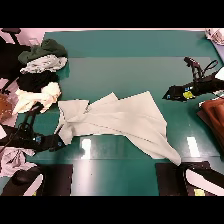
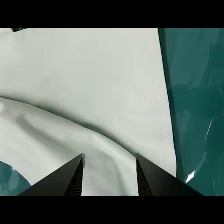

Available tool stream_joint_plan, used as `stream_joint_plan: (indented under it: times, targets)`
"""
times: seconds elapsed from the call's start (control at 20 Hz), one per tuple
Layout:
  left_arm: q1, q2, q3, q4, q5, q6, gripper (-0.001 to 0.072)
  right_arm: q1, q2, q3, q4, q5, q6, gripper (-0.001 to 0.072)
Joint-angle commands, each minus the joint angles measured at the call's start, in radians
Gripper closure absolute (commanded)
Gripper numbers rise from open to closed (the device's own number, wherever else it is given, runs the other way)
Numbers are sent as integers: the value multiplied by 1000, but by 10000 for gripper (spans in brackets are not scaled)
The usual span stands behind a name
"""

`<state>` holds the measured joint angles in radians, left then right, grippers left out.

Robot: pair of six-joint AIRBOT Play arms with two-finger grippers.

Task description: Fold the shirts.

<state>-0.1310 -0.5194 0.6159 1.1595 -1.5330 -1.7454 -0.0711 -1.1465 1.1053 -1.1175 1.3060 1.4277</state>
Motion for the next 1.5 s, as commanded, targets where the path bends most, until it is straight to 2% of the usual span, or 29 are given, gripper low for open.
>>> stream_joint_plan:
  times: [0.0,0.15,0.25,0.5,0.65,0.75,0.85,0.9,0.95,1.1,1.3,1.45]
  targets:
    - [1,1,-57,-103,-12,53,148,1,6,-3,0,21,0,328]
    - [1,1,-89,-103,38,80,148,1,85,-103,0,-31,0,328]
    - [1,1,-116,-85,119,80,149,1,167,-199,0,-78,0,328]
    - [1,0,-196,-52,491,79,148,1,377,-384,1,-112,0,328]
    - [1,-19,-190,16,649,79,152,1,496,-460,1,-113,3,328]
    - [1,-55,-179,11,729,79,346,1,571,-502,1,-120,5,328]
    - [1,-96,-159,-5,809,77,359,1,636,-542,0,-128,15,329]
    - [1,-117,-140,-16,849,79,588,-1,661,-558,0,-127,27,329]
    - [1,-134,-116,-16,888,77,681,-1,679,-570,0,-128,37,330]
    - [1,-207,-2,-11,974,74,682,-1,709,-600,0,-131,40,329]
    - [1,-408,171,13,933,52,683,-1,617,-606,1,-129,40,329]
    - [1,-550,256,76,929,-109,683,-1,503,-568,0,-127,40,330]
